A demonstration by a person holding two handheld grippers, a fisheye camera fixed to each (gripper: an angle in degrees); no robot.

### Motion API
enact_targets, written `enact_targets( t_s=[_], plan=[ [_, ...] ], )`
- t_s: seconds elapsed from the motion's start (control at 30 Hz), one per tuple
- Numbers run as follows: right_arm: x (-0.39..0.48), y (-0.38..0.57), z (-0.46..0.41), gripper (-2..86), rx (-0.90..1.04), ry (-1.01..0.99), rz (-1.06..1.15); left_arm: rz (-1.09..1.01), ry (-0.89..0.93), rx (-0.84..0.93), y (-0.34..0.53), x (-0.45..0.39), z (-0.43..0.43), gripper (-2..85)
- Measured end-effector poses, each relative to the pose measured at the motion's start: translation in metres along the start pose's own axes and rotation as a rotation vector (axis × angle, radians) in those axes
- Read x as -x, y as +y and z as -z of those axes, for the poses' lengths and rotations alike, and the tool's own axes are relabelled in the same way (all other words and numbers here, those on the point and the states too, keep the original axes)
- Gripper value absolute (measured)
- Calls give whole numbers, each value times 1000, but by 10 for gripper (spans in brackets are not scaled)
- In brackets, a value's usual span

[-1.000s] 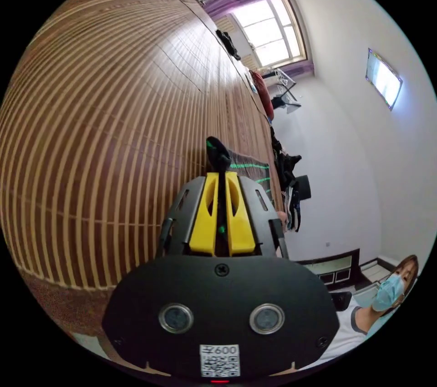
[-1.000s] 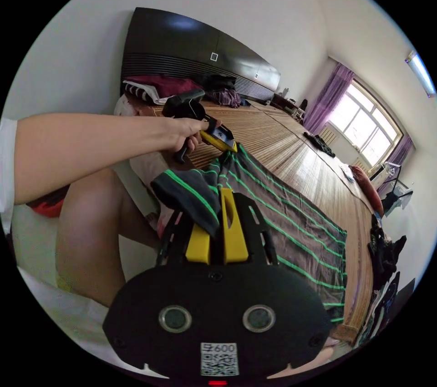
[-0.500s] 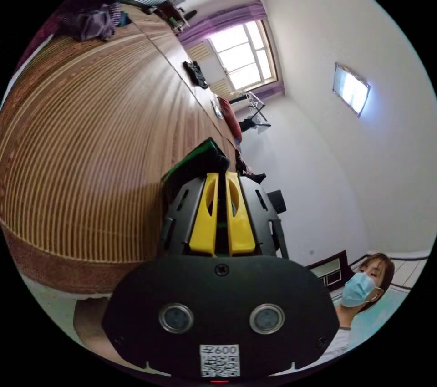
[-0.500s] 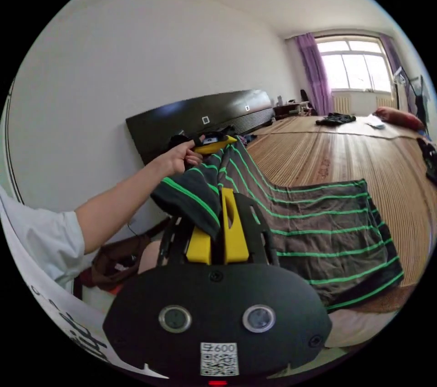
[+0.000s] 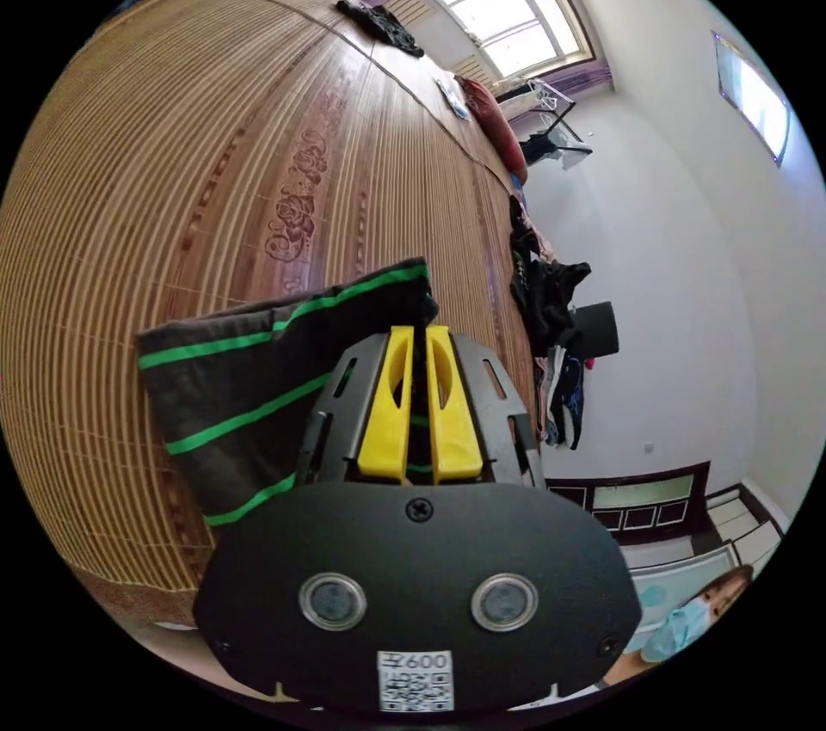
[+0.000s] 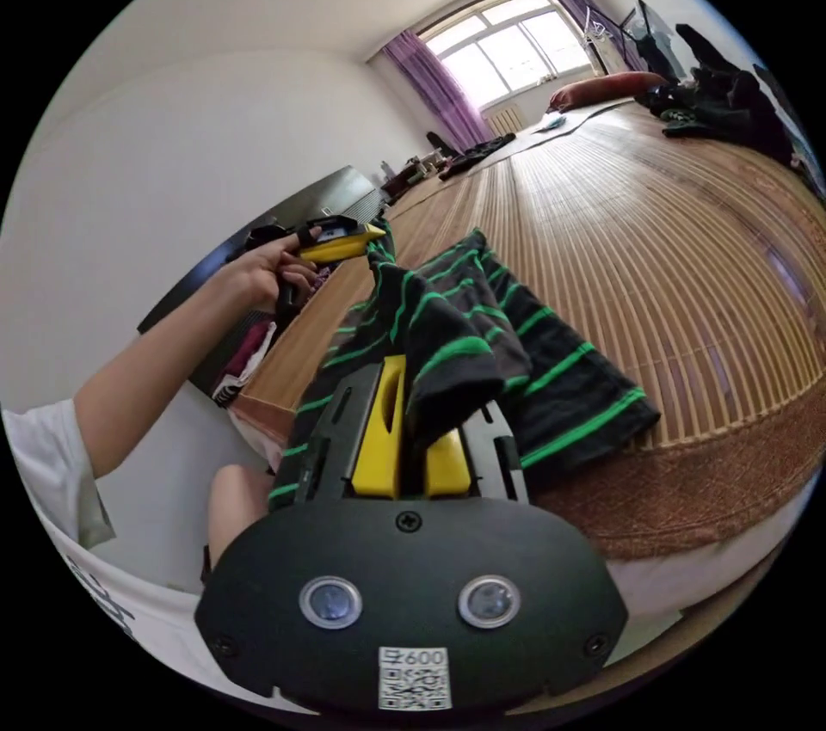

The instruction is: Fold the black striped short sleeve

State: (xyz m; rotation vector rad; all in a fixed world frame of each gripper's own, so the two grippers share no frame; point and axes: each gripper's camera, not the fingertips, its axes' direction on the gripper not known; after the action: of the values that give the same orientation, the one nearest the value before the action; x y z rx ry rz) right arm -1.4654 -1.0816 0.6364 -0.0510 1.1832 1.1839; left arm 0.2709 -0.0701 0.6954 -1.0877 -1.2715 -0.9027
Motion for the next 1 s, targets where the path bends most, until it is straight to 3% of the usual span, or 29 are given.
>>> enact_targets(
  t_s=[0.1, 0.3, 0.6, 1.0],
  plan=[
    [14, -17, 15, -7, -30, -56, -15, -85, -130, -18, 2, -37, -19, 21],
    [66, -52, 56, -7, -143, -79, 32, -211, -224, -36, 2, -108, -34, 22],
    [99, -83, 71, -7, -148, 4, -83, -128, -321, 69, -24, -122, -144, 22],
    [147, -96, 86, -7, -205, -59, -189, -154, -354, 78, -17, -151, -206, 23]
  ],
)
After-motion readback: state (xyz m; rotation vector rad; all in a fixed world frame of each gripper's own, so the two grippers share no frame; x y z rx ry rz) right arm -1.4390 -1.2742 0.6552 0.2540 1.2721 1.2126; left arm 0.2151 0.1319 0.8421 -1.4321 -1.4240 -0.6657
